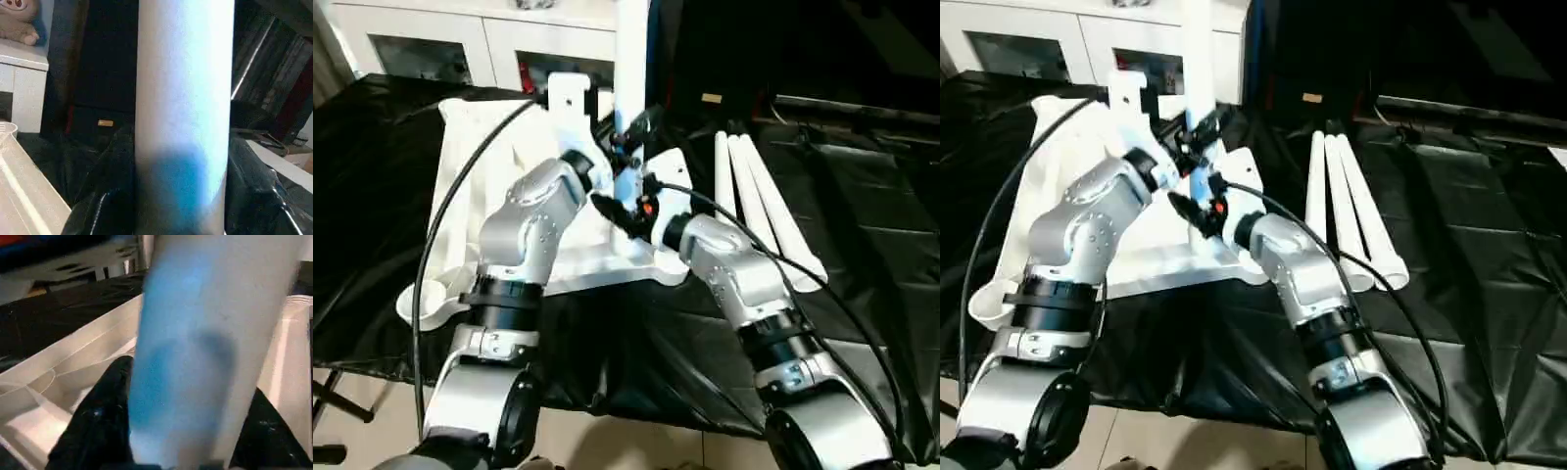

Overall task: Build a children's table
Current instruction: Insert table leg to table base

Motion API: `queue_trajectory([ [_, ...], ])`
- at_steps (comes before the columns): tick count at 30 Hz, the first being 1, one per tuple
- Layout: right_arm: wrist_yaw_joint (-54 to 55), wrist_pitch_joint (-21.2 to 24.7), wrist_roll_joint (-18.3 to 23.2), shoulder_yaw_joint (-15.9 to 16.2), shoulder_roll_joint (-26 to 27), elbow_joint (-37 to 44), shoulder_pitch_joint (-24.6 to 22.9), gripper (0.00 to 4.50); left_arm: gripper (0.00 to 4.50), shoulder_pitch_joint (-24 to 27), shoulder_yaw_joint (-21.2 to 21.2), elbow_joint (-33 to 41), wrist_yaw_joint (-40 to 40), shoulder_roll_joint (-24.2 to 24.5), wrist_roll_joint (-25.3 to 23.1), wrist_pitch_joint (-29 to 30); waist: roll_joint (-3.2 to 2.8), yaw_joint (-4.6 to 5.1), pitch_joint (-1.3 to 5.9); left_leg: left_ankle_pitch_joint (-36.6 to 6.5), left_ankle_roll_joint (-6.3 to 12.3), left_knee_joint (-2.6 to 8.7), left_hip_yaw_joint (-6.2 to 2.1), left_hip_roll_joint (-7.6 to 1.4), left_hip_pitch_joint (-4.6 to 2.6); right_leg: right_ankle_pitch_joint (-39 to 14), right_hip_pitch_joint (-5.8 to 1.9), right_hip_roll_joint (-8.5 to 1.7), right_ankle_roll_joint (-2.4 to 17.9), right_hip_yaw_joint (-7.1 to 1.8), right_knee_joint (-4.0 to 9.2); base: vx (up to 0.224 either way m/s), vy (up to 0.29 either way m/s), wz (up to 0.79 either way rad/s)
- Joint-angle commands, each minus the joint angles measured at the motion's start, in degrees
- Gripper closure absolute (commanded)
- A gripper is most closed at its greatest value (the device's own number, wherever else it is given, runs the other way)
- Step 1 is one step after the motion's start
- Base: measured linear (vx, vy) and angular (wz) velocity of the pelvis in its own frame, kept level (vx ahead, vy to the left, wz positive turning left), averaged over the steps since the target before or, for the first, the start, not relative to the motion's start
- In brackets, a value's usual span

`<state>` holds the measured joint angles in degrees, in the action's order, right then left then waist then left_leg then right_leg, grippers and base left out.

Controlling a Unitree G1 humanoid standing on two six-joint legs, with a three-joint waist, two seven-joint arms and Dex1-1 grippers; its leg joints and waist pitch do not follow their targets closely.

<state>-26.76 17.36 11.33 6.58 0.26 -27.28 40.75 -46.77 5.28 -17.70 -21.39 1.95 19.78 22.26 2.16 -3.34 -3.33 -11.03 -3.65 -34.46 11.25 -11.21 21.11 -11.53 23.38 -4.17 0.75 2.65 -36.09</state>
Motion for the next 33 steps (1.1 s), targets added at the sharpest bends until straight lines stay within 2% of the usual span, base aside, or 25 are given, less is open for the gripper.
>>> queue_trajectory([
  [1,0.25,0.19,-0.83,-0.36,-0.2,-1.41,-0.05,2.5,2.65,-1.68,-0.09,1.46,0.96,-0.32,-0.21,-1.06,-0.57,-0.04,4.38,-3.26,1.47,3.4,-0.83,-1.59,-0.68,4.54,-3.84,-3.24,13.95,-2.5,3.12,0.0,0.0,0.0],
  [2,0.29,0.04,-0.69,-0.5,-0.12,-1.5,-0.05,2.5,2.65,-1.72,-0.04,1.38,1.15,-0.39,-0.32,-1.23,-0.75,-0.05,4.38,-3.24,1.53,3.4,-0.85,-1.6,-0.69,4.66,-3.82,-3.25,14.02,-2.5,3.1,0.0,0.0,0.0],
  [4,0.59,-0.31,-0.63,-0.72,0.02,-1.97,0.16,2.56,2.65,-1.79,0.1,1.16,1.58,-0.62,-0.54,-1.48,-0.7,-0.01,4.36,-3.77,1.61,3.41,-0.82,-1.62,-0.73,4.08,-3.78,-3.26,14.13,-2.49,3.21,0.0,0.0,0.0],
  [5,0.58,-0.34,-0.61,-0.74,0.01,-1.99,0.18,2.56,2.3,-1.81,0.06,1.12,1.65,-0.59,-0.64,-1.45,-0.7,-0.03,4.34,-3.89,1.57,3.43,-0.81,-1.61,-0.75,3.9,-3.77,-3.26,14.14,-2.48,3.24,0.0,0.0,0.0],
  [7,-0.63,-0.77,0.67,-1.38,-0.16,-1.89,0.3,2.57,1.95,-1.97,-0.14,0.62,0.49,-0.1,-0.12,0.34,-0.91,-0.03,4.4,-3.88,1.4,3.41,-0.84,-1.6,-0.77,4.27,-3.79,-3.25,14.29,-2.48,3.13,0.0,0.0,0.0],
  [10,-3.55,-1.0,2.29,-1.87,-0.47,-0.94,0.06,2.57,1.85,-2.26,1.21,-0.29,0.22,-0.39,1.44,0.2,-0.85,-0.06,4.45,-3.97,1.65,3.36,-0.84,-1.59,-0.77,5.18,-3.86,-3.23,14.7,-2.47,3.1,0.0,0.0,0.0],
  [12,-9.77,0.22,5.56,-1.91,-1.53,2.52,-1.16,2.61,1.6,-2.99,3.22,-2.33,-1.46,0.1,3.95,0.78,-0.78,-0.11,4.38,-4.36,2.47,3.3,-0.75,-1.34,-0.68,5.84,-4.03,-3.08,15.04,-2.47,3.16,0.0,0.0,0.0],
  [13,-12.76,0.97,7.21,-1.84,-2.17,4.4,-1.85,2.61,1.6,-3.26,3.98,-3.1,-2.85,0.54,5.28,1.48,-0.78,-0.23,4.45,-3.95,2.78,3.31,-0.79,-1.53,-0.8,6.38,-3.97,-3.12,15.28,-2.46,3.06,0.0,0.0,0.0],
  [14,-16.84,3.01,10.26,-2.2,-3.08,7.33,-2.93,2.61,1.52,-3.37,4.66,-3.52,-6.8,1.48,7.92,3.91,-0.72,-0.5,4.39,-3.52,3.33,3.24,-0.72,-1.42,-0.84,7.03,-4.05,-3.08,15.62,-2.47,2.99,0.0,0.0,0.0],
  [15,-18.94,4.32,12.15,-2.64,-3.75,9.0,-3.53,2.61,1.52,-3.35,4.87,-3.42,-8.89,2.16,9.16,5.44,-0.72,-0.5,4.39,-3.52,3.33,3.24,-0.72,-1.42,-0.84,7.03,-4.05,-3.08,15.62,-2.47,2.99,0.0,0.0,0.0],
  [16,-18.97,4.34,12.17,-2.65,-3.76,9.02,-3.54,2.61,1.52,-3.35,4.88,-3.42,-8.92,2.17,9.18,5.45,-0.72,-0.48,4.43,-3.32,3.82,3.28,-0.82,-1.56,-0.7,7.03,-3.98,-3.14,15.95,-2.39,2.92,0.0,0.0,0.0],
  [17,-21.23,5.72,14.1,-3.05,-4.58,10.66,-4.1,2.61,1.52,-3.37,5.13,-3.16,-11.11,2.89,10.63,7.16,-0.92,-0.42,4.38,-3.61,3.74,3.3,-0.82,-1.55,-0.74,6.57,-3.94,-3.18,16.14,-2.35,2.96,0.0,0.0,0.0],
  [19,-24.63,7.78,16.81,-3.4,-6.04,12.9,-4.91,2.61,1.52,-3.3,5.5,-2.2,-14.49,3.81,13.29,10.0,-0.73,-0.44,4.36,-4.35,3.56,3.32,-0.85,-1.53,-0.65,5.13,-4.16,-3.24,16.44,-2.32,3.06,0.0,0.0,0.0],
  [20,-26.2,9.06,18.07,-3.55,-6.94,13.89,-5.21,2.61,1.52,-3.47,5.95,-1.9,-16.01,4.21,14.98,11.89,-1.07,-0.41,4.35,-4.48,3.42,3.31,-0.9,-1.57,-0.66,4.71,-4.04,-3.32,16.47,-2.33,3.11,0.0,0.0,0.0],
  [21,-28.75,10.88,19.98,-3.59,-8.31,15.49,-5.77,2.61,1.52,-3.58,6.33,-1.4,-17.91,4.81,17.19,14.87,-0.9,-0.31,4.3,-4.79,3.32,3.33,-0.82,-1.52,-0.69,4.28,-4.07,-3.22,16.49,-2.29,3.23,0.0,0.0,0.0],
  [23,-33.53,15.32,23.53,-3.56,-11.15,18.13,-6.62,2.61,1.52,-3.07,4.64,0.84,-24.11,6.82,20.92,19.97,-1.07,-0.52,4.29,-4.32,3.54,3.27,-0.85,-1.54,-0.71,4.33,-4.13,-3.12,16.88,-2.3,3.1,0.0,0.0,0.0],
  [26,-35.84,17.34,24.9,-3.14,-12.55,19.4,-7.08,2.61,1.52,-2.76,2.76,1.59,-27.39,7.88,21.52,20.62,-1.06,-0.54,4.24,-4.39,3.57,3.28,-0.82,-1.54,-0.75,3.6,-4.02,-3.14,16.86,-2.27,3.23,0.0,0.0,0.0],
  [29,-36.83,18.74,25.57,-2.9,-13.32,20.5,-7.43,2.61,1.84,-2.79,2.23,1.6,-28.75,8.21,22.15,21.57,-1.39,-0.5,4.23,-4.74,2.72,3.27,-0.85,-1.51,-0.74,2.41,-4.01,-3.21,16.64,-2.26,3.39,0.0,0.0,0.0],
  [31,-37.26,19.77,25.99,-2.77,-13.9,21.35,-7.66,2.61,1.88,-2.88,2.45,1.63,-29.55,8.06,23.17,22.38,-1.26,-0.54,4.29,-4.71,2.23,3.28,-0.86,-1.51,-0.72,2.39,-4.08,-3.22,16.54,-2.25,3.36,0.0,0.0,0.0],
  [33,-37.26,20.05,26.03,-2.66,-14.16,21.73,-7.75,2.61,2.11,-2.98,2.79,1.63,-28.78,7.78,23.29,22.52,-1.25,-0.52,4.32,-4.37,2.06,3.23,-0.86,-1.46,-0.7,3.23,-4.1,-3.15,16.57,-2.25,3.35,0.0,0.0,0.0],
])
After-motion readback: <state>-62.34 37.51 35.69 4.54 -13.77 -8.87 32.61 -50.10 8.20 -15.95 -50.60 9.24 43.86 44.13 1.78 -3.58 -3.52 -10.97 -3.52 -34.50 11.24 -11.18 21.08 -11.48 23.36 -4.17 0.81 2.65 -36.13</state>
